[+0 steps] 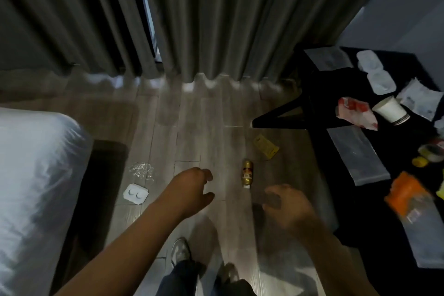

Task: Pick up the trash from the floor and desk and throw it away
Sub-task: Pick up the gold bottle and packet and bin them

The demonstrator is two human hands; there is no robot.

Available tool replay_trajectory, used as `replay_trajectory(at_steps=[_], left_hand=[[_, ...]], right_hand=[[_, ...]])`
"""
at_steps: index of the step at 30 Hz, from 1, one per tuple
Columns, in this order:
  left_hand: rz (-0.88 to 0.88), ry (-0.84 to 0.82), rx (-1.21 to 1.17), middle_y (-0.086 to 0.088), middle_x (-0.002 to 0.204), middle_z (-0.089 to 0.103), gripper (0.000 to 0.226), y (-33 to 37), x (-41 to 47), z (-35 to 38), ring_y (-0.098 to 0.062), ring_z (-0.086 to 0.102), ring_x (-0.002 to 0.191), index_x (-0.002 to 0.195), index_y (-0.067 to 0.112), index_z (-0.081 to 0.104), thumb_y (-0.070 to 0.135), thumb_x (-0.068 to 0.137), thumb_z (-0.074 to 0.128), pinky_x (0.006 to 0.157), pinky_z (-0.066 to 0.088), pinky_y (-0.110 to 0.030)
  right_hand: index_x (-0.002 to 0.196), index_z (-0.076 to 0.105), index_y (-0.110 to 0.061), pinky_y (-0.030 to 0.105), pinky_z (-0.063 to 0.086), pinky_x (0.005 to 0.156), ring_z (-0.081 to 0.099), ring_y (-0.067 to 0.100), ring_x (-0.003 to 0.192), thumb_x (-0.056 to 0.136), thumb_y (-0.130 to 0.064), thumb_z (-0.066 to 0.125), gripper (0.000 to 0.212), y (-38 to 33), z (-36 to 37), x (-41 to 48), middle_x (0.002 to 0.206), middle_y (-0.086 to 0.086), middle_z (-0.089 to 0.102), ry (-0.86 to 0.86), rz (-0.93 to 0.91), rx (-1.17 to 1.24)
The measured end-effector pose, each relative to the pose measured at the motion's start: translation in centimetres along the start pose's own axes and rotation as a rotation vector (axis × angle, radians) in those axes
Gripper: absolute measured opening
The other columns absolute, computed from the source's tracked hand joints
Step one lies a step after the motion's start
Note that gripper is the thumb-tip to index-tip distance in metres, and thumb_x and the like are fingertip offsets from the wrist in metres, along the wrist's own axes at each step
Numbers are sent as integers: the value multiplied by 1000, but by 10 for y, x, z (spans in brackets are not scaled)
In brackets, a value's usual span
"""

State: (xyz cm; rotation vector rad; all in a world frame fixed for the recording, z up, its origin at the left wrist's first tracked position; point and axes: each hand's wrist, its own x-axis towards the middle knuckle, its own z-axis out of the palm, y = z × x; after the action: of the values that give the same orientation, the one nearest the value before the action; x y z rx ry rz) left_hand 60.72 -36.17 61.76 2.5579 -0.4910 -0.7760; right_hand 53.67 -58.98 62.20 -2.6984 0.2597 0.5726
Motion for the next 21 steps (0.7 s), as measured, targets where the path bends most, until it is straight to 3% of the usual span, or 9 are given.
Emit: replay_trajectory(at_steps=[3,6,8,11,15,21], left_hand=[[8,-4,-3,3,122,60,47,-9,38,9,-13,57,108,131,21,50,35,88,61,88,43,-21],[5,10,-18,3,121,60,45,-20,83,27,-12,58,106,130,21,51,35,88,60,86,42,-20],[-3,27,-34,2,119,61,44,-35,118,51,-13,58,105,129,21,53,34,88,60,87,45,-22],[-31,36,-43,2,119,60,44,-66,176,105,-13,59,104,130,21,52,35,89,60,88,47,-23],[-22,3,-6,1,120,59,45,-110,260,193,-13,59,103,131,21,51,36,89,58,87,46,-22],[43,13,67,4,120,58,42,-165,381,315,-11,58,104,128,23,52,36,89,58,88,46,-21]], right_hand=[[90,74,-2,24,52,65,69,32,72,56,-7,89,37,18,11,28,81,17,71,48,-38,3],[106,68,-5,18,42,78,63,30,97,82,-13,71,26,34,20,70,103,15,68,9,1,28],[120,60,-11,20,41,88,56,25,112,93,-22,56,30,55,42,108,120,9,61,-34,66,15],[130,47,-17,24,36,100,50,17,120,101,-31,36,33,83,85,171,132,3,52,-95,83,-157],[131,48,-17,27,38,98,52,20,119,99,-30,44,35,131,162,258,132,6,53,-134,170,-141],[125,56,-17,30,42,96,55,20,113,90,-20,59,35,219,286,377,126,4,58,-49,85,-31]])
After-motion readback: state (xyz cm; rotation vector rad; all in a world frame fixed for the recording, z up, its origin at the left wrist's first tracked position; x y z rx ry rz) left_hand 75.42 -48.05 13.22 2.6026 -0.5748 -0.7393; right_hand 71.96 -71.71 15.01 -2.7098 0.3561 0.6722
